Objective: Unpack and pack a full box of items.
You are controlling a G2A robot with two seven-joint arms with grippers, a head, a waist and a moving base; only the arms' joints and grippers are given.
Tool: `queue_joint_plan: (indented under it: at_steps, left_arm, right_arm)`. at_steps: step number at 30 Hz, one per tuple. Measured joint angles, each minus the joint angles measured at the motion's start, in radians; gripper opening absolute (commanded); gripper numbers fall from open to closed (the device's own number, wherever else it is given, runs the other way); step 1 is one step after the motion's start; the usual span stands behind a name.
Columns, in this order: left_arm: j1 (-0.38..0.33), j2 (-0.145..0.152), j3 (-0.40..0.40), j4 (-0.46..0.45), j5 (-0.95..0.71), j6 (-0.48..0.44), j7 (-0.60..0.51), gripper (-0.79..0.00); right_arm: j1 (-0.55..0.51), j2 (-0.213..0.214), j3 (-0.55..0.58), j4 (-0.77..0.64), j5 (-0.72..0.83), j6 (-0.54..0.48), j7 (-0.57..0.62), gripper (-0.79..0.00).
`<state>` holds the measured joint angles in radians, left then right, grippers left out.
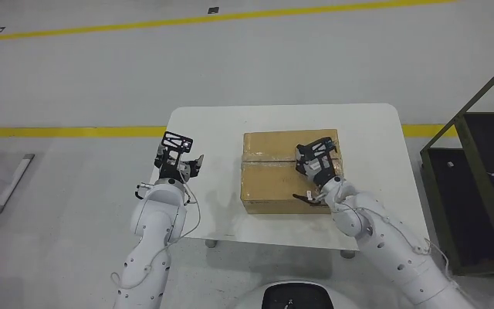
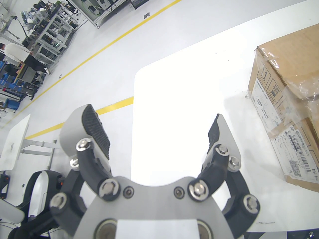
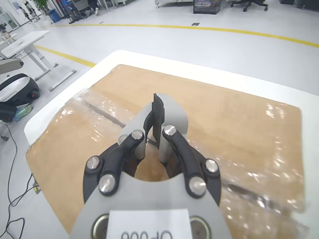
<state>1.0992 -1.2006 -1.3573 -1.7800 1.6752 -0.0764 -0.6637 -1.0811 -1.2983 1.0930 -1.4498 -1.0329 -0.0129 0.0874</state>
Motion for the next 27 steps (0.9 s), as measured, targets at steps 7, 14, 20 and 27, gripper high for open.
queue_joint_plan:
  at_steps: [7,14,20,27]
  left_arm:
    - [0.0,0.0,0.0,0.0,0.0,0.0,0.0,0.0]
    - [0.011,-0.001,0.0,-0.006,-0.021,-0.008,0.027,0.0]
    - [0.019,-0.008,0.021,-0.025,-0.05,-0.015,0.056,-0.785]
    - [0.04,-0.023,0.039,-0.071,-0.131,0.098,0.069,-0.785]
  right_arm:
    - [-0.123,0.031,0.164,-0.088,0.006,0.013,0.032,-0.785]
    - [-0.19,0.048,0.32,-0.138,0.055,0.052,0.025,-0.785]
    - [-0.288,0.068,0.497,-0.241,0.079,0.045,0.03,-0.785]
    - [-0.425,0.085,0.643,-0.41,0.078,-0.025,0.096,-0.785]
